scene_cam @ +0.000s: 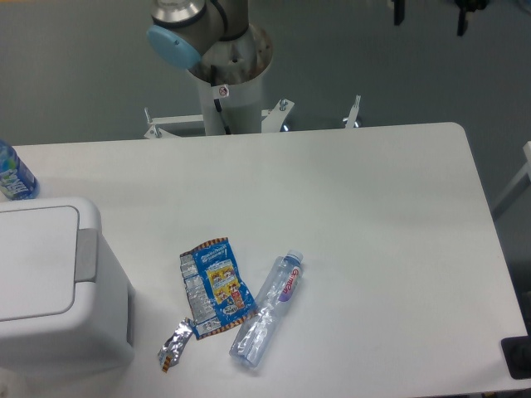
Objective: Open the trash can
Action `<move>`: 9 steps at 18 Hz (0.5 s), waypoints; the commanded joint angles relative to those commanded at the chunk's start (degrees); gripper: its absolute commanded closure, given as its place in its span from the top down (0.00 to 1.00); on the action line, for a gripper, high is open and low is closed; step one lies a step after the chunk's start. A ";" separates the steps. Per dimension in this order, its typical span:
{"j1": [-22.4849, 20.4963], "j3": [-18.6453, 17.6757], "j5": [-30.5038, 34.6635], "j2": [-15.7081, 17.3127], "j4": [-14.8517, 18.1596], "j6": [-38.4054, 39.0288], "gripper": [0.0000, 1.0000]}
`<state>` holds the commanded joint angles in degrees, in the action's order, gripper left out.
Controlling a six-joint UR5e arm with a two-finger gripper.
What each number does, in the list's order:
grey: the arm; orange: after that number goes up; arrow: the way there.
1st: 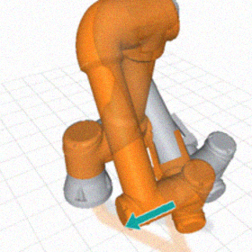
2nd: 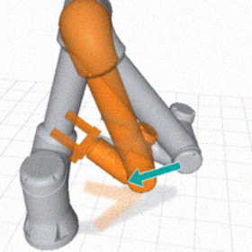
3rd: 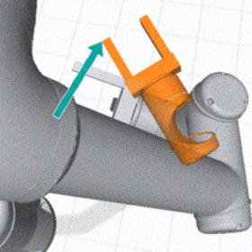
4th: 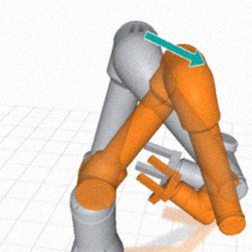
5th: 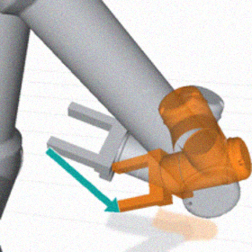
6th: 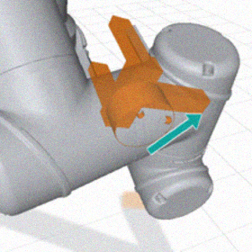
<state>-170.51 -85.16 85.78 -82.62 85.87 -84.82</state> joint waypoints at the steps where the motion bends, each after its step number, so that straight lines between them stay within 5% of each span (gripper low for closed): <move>1: 0.00 -0.09 0.00 0.00 0.00 0.36 1.00; 5: 1.22 -0.35 -0.18 0.53 -0.88 1.15 1.00; 9: 4.30 -0.18 0.00 0.00 -1.84 12.63 1.00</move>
<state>-166.21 -85.34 85.78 -82.62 84.03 -72.19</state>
